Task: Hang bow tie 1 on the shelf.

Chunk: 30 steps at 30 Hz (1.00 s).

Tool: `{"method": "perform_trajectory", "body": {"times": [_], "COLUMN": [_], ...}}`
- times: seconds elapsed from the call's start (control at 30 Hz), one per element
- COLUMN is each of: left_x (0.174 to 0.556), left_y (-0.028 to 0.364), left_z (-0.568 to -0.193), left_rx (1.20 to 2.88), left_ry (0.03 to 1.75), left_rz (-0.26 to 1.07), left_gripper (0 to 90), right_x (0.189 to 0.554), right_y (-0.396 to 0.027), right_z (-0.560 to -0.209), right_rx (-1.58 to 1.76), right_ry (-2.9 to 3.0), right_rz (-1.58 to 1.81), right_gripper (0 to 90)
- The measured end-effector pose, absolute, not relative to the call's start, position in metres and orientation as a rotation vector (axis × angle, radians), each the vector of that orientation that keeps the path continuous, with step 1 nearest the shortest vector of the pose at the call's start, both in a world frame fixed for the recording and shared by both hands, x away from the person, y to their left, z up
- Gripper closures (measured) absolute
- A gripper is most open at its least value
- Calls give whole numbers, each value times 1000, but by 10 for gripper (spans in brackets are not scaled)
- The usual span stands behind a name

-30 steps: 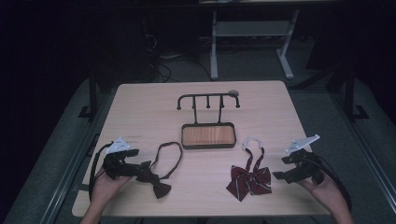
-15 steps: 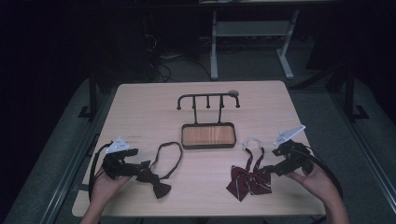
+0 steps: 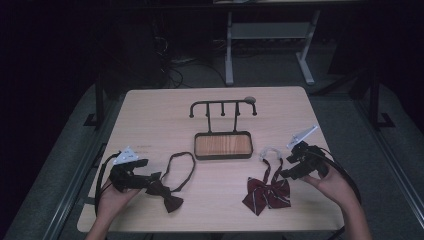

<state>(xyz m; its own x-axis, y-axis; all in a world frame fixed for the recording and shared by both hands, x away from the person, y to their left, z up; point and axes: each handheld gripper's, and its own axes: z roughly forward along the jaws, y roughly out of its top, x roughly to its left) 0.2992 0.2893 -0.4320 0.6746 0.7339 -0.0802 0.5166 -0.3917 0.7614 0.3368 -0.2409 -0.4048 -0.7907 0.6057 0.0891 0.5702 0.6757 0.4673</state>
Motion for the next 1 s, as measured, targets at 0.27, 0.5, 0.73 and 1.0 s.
{"method": "perform_trajectory", "body": {"times": [0.27, 0.5, 0.73, 1.0], "left_x": [300, 299, 300, 300], "left_y": [290, 290, 289, 289], "left_z": [-432, -432, -432, -432], "left_rx": [2081, 2084, 2093, 2101], "left_ry": [962, 958, 950, 945], "left_rz": [338, 339, 343, 343], "left_gripper": [248, 248, 248, 247], "right_x": [349, 359, 370, 382], "right_y": [-240, -235, -229, -227], "right_z": [-403, -400, -400, -407], "right_rx": [1030, 1021, 1020, 1056], "right_ry": [2807, 2820, 2848, 2847], "right_rz": [732, 721, 664, 593], "right_gripper": [392, 419, 490, 580]}}
